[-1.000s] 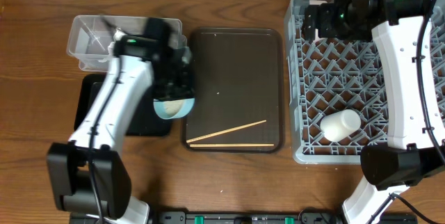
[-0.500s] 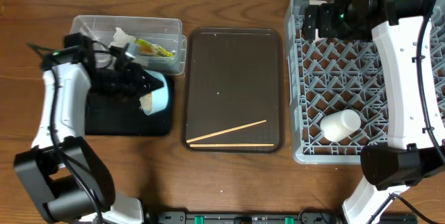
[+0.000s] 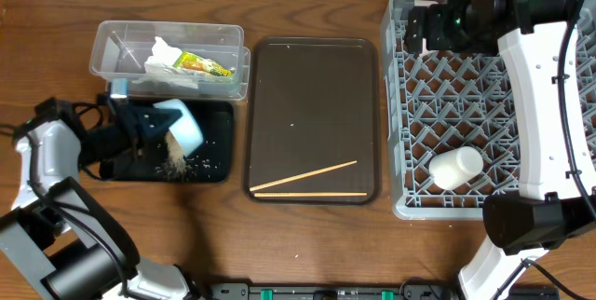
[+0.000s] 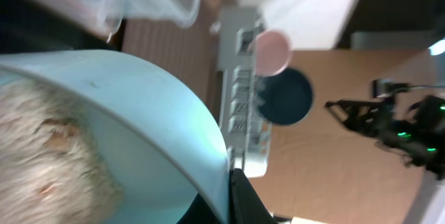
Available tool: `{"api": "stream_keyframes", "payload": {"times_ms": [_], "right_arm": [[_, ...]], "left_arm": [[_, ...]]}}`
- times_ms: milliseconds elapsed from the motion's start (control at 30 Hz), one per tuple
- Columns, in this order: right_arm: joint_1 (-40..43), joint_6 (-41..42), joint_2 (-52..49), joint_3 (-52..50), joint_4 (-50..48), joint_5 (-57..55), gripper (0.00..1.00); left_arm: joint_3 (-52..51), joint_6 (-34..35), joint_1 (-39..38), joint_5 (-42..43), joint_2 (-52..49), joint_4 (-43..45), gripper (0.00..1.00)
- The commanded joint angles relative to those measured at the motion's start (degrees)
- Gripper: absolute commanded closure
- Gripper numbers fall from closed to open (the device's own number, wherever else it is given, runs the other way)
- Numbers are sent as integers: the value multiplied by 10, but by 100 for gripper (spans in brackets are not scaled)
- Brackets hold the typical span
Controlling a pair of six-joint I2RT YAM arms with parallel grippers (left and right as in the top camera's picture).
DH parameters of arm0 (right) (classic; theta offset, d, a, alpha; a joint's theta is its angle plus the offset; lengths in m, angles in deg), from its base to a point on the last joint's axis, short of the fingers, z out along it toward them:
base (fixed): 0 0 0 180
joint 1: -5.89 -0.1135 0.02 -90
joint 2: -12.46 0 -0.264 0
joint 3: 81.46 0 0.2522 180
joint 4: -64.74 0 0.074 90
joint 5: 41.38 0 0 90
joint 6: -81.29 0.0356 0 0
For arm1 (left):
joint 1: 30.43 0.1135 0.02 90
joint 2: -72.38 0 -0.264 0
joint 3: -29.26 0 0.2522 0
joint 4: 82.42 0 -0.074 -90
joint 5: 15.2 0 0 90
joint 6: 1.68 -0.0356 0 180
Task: Sort waste into correct bins and load items into the dishwasher rack
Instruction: 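Tip the rice bowl with the left gripper to dump rice onto the black tray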
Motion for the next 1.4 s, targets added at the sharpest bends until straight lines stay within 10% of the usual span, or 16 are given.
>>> {"api": "stream_keyframes", "payload": {"times_ms": [0,1367], "right_arm": [[3,-2,4,-2,0,-3,2],[-5,-5,4,-8,2,-7,2]], "left_arm": [[-9,-12,15,92,-4,10,94],[-10,336,23,104,-4,203,94]]}}
